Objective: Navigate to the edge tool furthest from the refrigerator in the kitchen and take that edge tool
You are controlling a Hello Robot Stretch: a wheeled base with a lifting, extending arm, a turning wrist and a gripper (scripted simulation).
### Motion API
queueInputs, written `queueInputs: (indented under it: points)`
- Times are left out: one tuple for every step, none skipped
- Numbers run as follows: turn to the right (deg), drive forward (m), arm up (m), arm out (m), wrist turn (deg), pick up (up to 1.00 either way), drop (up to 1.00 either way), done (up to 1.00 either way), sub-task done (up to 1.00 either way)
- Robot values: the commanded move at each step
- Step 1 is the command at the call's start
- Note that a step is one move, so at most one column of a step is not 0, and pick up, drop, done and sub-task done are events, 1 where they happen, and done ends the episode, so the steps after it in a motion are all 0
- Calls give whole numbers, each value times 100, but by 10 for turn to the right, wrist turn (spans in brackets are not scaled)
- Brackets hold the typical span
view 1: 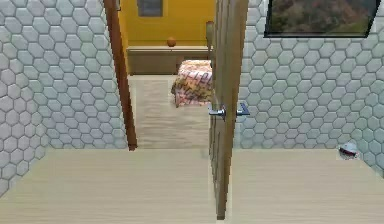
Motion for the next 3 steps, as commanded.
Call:
queueInputs:
  points:
    - [450, 0, 0, 0, 0, 0, 0, 0, 0]
    - [90, 0, 0, 0, 0, 0, 0, 0, 0]
    - [0, 25, 0, 0, 0, 0, 0, 0, 0]
